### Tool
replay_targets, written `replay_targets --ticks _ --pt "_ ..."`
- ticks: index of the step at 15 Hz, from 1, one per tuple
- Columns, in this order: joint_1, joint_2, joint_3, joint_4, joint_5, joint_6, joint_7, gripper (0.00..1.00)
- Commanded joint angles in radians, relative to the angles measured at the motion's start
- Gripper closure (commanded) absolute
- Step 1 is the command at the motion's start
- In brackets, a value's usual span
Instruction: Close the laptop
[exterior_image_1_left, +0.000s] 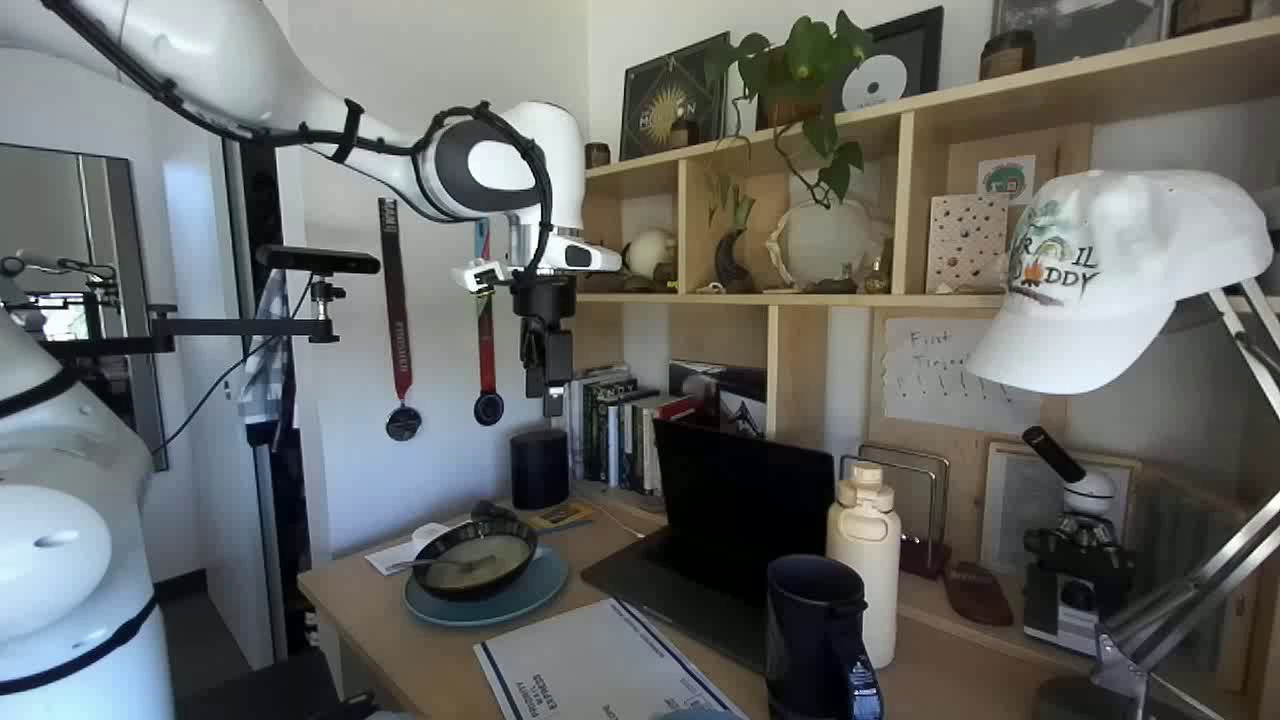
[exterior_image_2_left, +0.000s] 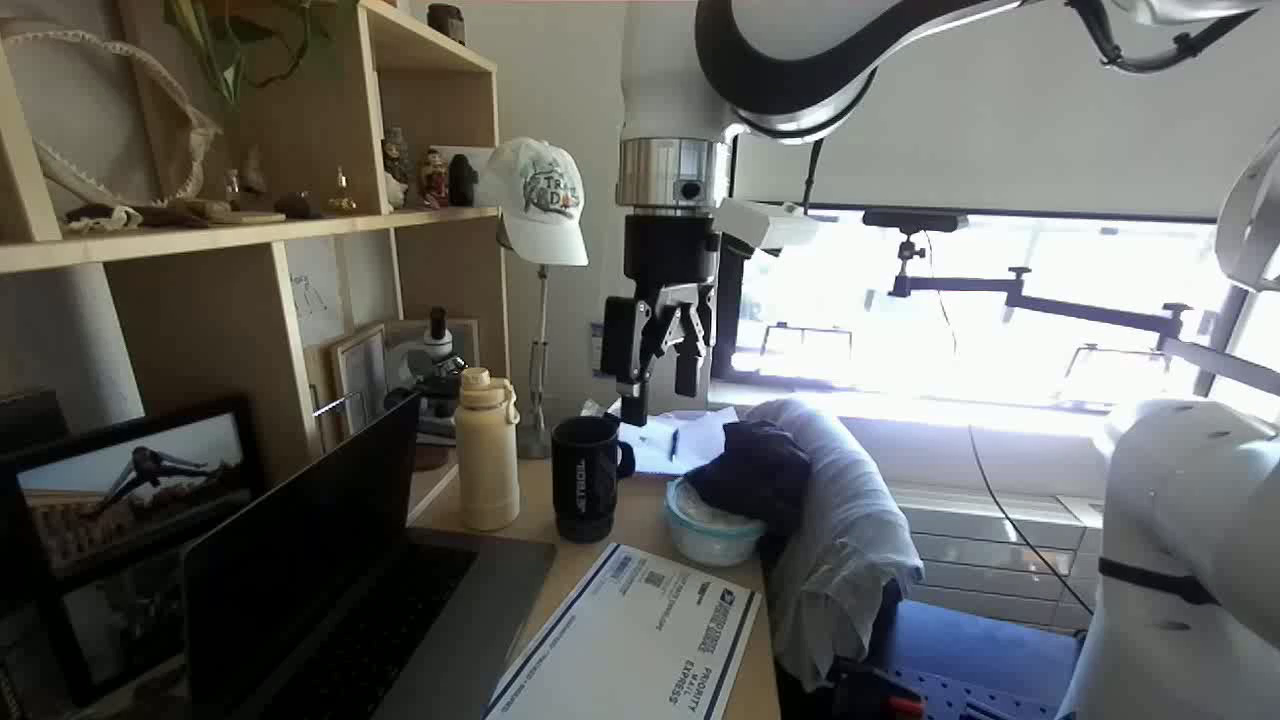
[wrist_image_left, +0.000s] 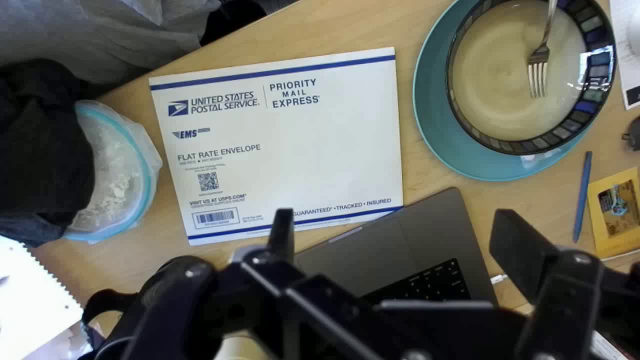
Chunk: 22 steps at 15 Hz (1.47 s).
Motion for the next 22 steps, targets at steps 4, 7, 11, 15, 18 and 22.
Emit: replay_targets --ticks 4,7,11,15,18,22 --pt "-0.007 0.042 0.004 0.027 -0.010 0.009 -0.025 0.00" --pt "-0.002 0.125 -0.003 0.086 -0.035 0.033 -0.089 0.00" --pt "0.008 0.283 -0.008 0.221 -0.075 0.118 -0.217 0.00" --pt "0.019 0.443 0.000 0.353 -0.109 0.253 -0.323 0.00" --pt "0.027 0.548 0.007 0.441 -0.109 0.349 -0.391 0.00" --pt "0.033 0.657 0.020 0.541 -0.103 0.444 -0.441 0.00"
